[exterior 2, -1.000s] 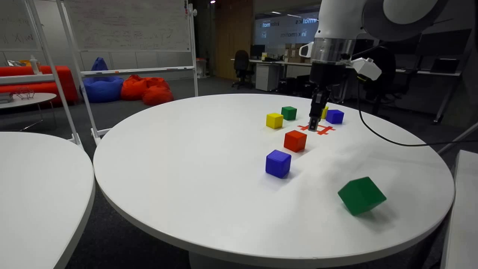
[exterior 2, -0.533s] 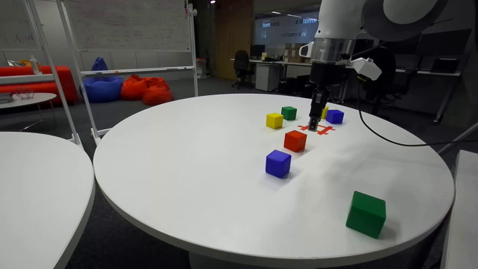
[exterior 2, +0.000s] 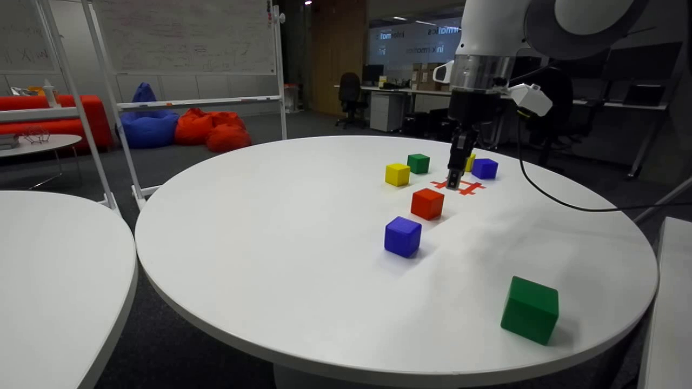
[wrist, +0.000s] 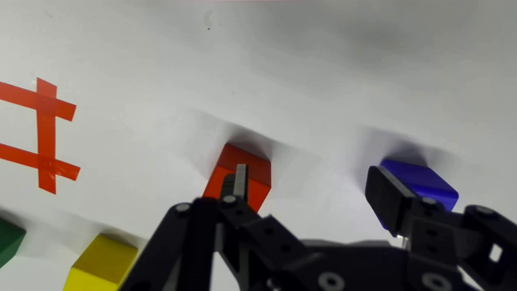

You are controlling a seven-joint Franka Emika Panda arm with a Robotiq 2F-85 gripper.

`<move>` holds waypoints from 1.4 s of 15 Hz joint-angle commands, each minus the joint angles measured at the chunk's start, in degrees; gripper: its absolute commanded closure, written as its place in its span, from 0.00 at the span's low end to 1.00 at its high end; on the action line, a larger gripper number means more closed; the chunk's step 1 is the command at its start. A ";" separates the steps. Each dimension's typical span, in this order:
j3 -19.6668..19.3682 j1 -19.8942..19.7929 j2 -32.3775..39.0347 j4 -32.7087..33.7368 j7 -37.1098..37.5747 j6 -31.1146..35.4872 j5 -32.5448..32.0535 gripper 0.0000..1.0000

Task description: Unstack all the toy blocks then put the orange block in the marked zone

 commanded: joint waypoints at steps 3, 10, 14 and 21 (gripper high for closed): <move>0.59 -0.60 -0.05 0.04 -0.06 -0.14 0.01 0.20; 0.59 -0.61 -0.05 0.04 -0.06 -0.14 0.01 0.05; 0.44 -0.50 -0.25 -0.27 0.31 -0.15 -2.23 0.00; 0.61 -0.54 0.26 -0.16 1.54 1.75 -0.28 0.00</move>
